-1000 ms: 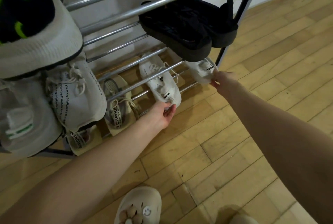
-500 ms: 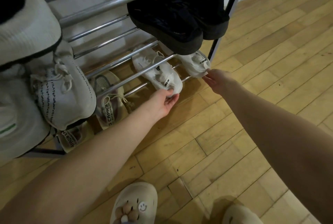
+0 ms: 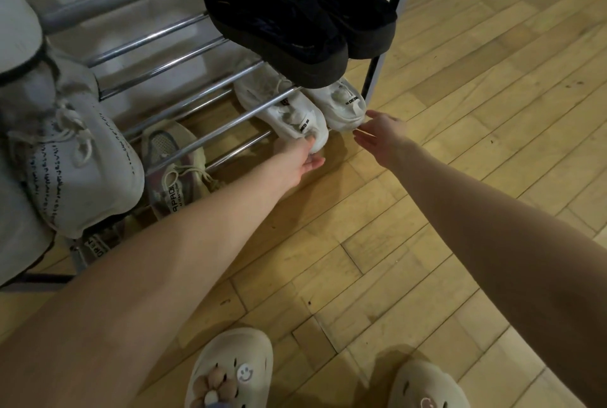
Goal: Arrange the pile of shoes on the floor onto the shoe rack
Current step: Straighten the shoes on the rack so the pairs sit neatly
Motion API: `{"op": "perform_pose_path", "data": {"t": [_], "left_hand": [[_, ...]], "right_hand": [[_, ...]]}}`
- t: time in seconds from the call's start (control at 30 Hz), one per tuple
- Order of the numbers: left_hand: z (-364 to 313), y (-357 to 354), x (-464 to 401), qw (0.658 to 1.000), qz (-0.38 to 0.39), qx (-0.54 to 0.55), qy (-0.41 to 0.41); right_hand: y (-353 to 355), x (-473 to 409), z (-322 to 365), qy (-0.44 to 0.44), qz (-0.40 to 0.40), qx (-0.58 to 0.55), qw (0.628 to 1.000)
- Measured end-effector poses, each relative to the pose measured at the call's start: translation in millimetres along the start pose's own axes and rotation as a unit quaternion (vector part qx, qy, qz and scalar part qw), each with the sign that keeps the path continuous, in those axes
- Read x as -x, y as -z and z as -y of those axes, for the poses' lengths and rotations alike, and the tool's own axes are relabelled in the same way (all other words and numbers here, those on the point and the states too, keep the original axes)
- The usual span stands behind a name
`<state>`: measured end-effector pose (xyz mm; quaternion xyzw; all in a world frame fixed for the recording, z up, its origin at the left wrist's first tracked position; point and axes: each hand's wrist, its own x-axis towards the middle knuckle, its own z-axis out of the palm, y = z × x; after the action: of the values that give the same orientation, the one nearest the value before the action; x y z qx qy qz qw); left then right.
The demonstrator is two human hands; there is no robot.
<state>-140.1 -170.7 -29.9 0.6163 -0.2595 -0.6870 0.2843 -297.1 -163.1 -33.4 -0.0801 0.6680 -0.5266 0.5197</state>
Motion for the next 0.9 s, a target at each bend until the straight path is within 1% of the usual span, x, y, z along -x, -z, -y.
{"op": "perform_pose_path", "data": {"t": [0.1, 0.27, 0.37, 0.43, 0.5, 0.57, 0.63, 0.7, 0.73, 0.8, 0.9], "left_hand": [[6.1, -2.8, -5.9, 0.999, -0.012, -0.042, -0.030], [14.0, -2.4, -8.6, 0.999, -0.021, -0.027, -0.028], [15.1, 3.6, 2.0, 0.998, -0.033, -0.035, -0.036], [16.7, 17.8, 14.8, 0.993, -0.047, -0.084, -0.067], [22.7, 41.8, 37.1, 0.978, -0.050, -0.162, -0.119], [34.6, 71.6, 66.9, 0.959, -0.040, -0.224, -0.168], [48.4, 100.2, 101.4, 0.953, -0.018, -0.241, -0.183], [61.6, 123.6, 131.1, 0.953, -0.001, -0.253, -0.167], [68.0, 134.6, 141.9, 0.955, -0.008, -0.254, -0.153], [82.6, 157.3, 149.2, 0.966, -0.054, -0.225, -0.113], [97.6, 189.7, 144.8, 0.981, -0.149, -0.122, -0.025]], "right_hand": [[0.3, 0.2, -6.8, 0.021, -0.009, 0.036, 0.999], [0.6, 9.2, -11.0, 0.066, 0.004, 0.106, 0.992], [0.0, 18.1, -26.7, 0.076, -0.026, 0.149, 0.986], [-0.9, 28.9, -44.4, 0.081, -0.047, 0.178, 0.980], [-2.8, 42.3, -62.3, 0.097, -0.047, 0.192, 0.975], [-6.3, 58.0, -77.8, 0.131, -0.047, 0.213, 0.967], [-10.6, 75.8, -91.1, 0.176, -0.033, 0.249, 0.952], [-16.4, 91.2, -104.0, 0.210, 0.009, 0.278, 0.937], [-20.4, 98.3, -110.6, 0.217, 0.034, 0.290, 0.932], [-29.6, 111.3, -122.1, 0.226, 0.080, 0.312, 0.919], [-48.4, 130.0, -135.8, 0.199, 0.154, 0.320, 0.913]]}}
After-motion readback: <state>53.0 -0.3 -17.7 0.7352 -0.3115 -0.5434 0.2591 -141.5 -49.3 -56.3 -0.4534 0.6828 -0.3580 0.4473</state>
